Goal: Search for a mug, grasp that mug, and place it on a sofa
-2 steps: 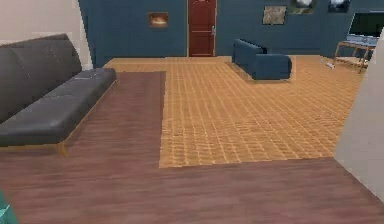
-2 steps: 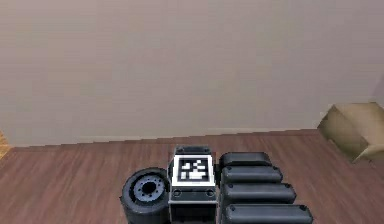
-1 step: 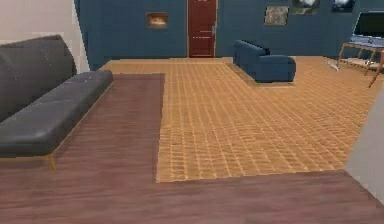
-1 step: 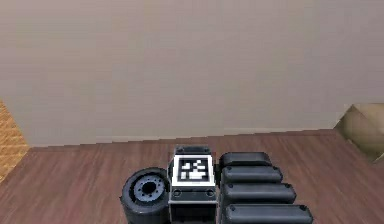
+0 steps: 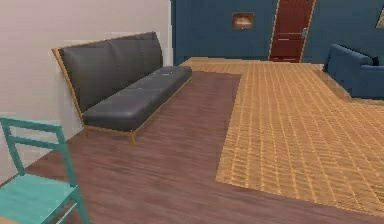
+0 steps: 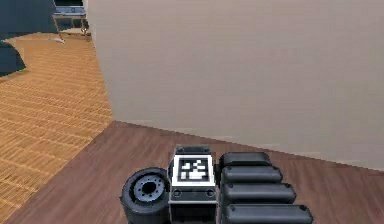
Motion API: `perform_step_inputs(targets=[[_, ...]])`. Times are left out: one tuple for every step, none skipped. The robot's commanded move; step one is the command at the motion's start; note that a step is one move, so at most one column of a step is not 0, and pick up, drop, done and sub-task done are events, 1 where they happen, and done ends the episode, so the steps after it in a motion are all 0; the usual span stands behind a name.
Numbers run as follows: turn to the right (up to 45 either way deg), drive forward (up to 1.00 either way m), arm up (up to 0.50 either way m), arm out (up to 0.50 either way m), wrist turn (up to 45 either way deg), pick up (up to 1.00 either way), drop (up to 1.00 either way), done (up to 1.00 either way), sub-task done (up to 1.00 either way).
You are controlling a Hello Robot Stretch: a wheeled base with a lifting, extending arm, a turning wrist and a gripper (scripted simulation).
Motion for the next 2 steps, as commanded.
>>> perform_step_inputs(targets=[[0.0,1.0,0.0,0.0,0.0,0.0,0.0,0.0,0.0],[0.0,1.0,0.0,0.0,0.0,0.0,0.0,0.0,0.0]])
